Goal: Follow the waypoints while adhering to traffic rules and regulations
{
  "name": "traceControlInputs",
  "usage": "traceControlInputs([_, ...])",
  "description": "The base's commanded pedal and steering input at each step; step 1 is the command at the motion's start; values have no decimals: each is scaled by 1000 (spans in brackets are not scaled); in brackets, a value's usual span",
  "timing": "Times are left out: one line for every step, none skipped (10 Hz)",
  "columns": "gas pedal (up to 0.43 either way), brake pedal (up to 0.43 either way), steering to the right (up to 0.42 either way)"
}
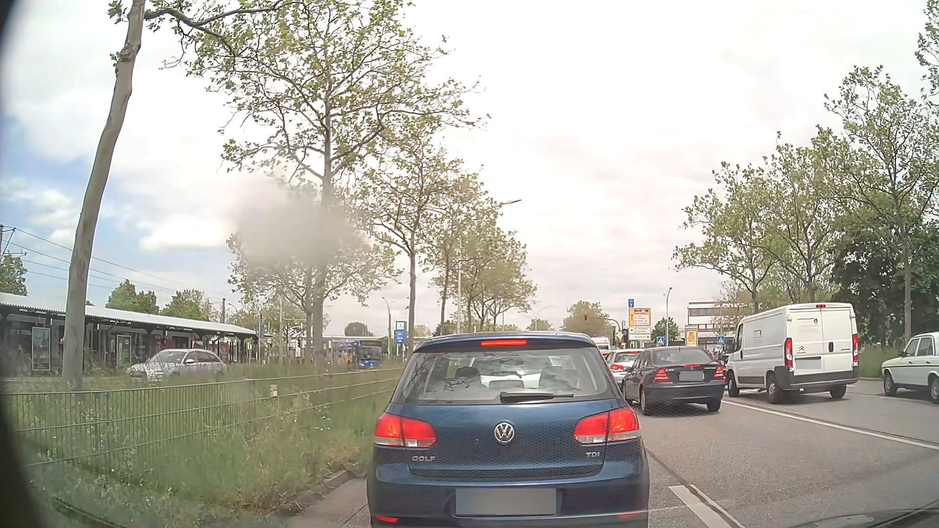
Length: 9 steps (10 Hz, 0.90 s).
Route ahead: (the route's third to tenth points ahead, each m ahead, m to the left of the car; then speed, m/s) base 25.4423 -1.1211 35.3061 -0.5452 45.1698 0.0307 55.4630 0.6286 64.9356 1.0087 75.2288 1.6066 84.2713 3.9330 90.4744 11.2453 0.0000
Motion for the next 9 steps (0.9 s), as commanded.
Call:
traceControlInputs([0, 250, -4])
traceControlInputs([0, 250, -4])
traceControlInputs([0, 250, -4])
traceControlInputs([0, 250, -4])
traceControlInputs([0, 250, -4])
traceControlInputs([0, 250, -4])
traceControlInputs([0, 250, -4])
traceControlInputs([0, 250, -4])
traceControlInputs([0, 250, -4])
